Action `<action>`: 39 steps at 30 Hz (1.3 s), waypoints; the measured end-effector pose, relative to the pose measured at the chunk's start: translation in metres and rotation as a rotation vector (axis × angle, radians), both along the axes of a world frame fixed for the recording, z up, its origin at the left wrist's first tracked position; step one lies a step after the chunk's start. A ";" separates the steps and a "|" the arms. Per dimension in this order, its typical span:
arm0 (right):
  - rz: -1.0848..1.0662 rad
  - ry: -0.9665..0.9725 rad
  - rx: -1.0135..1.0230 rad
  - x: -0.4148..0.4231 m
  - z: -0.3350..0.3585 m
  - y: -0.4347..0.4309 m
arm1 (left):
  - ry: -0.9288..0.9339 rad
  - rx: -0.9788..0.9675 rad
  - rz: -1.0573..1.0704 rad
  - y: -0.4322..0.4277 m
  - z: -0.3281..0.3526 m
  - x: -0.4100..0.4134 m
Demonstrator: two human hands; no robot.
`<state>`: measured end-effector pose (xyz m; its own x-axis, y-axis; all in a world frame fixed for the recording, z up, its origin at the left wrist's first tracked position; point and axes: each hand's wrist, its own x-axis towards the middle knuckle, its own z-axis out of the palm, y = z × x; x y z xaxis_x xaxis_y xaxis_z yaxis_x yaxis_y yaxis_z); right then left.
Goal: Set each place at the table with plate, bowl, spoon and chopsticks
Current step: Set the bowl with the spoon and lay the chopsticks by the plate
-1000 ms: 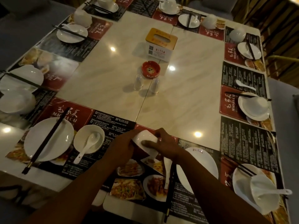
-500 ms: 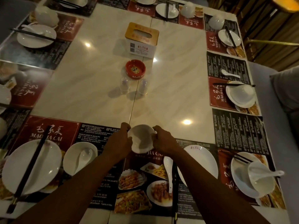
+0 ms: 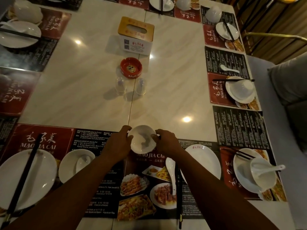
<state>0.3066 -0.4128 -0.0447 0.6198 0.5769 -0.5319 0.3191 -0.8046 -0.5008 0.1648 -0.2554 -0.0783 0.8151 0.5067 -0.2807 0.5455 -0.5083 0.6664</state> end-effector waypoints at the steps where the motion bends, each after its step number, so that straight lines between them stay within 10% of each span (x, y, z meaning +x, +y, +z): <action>1: -0.018 0.007 0.011 0.001 0.001 -0.004 | 0.002 0.018 -0.003 0.000 0.001 0.000; 14: -0.420 -0.082 0.040 0.024 0.015 -0.161 | -0.388 0.160 -0.197 -0.092 0.041 0.020; 22: -0.408 -0.075 0.016 0.007 0.004 -0.214 | 0.071 -0.061 -0.005 -0.157 -0.001 0.017; 39: -0.109 0.228 0.213 -0.050 0.004 -0.212 | 0.073 -0.027 0.294 -0.216 0.030 0.027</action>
<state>0.2568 -0.6252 -0.0402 0.5628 0.6273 -0.5383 0.0975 -0.6970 -0.7104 0.1919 -0.4718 -0.0484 0.6118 0.7096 -0.3496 0.7134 -0.3040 0.6314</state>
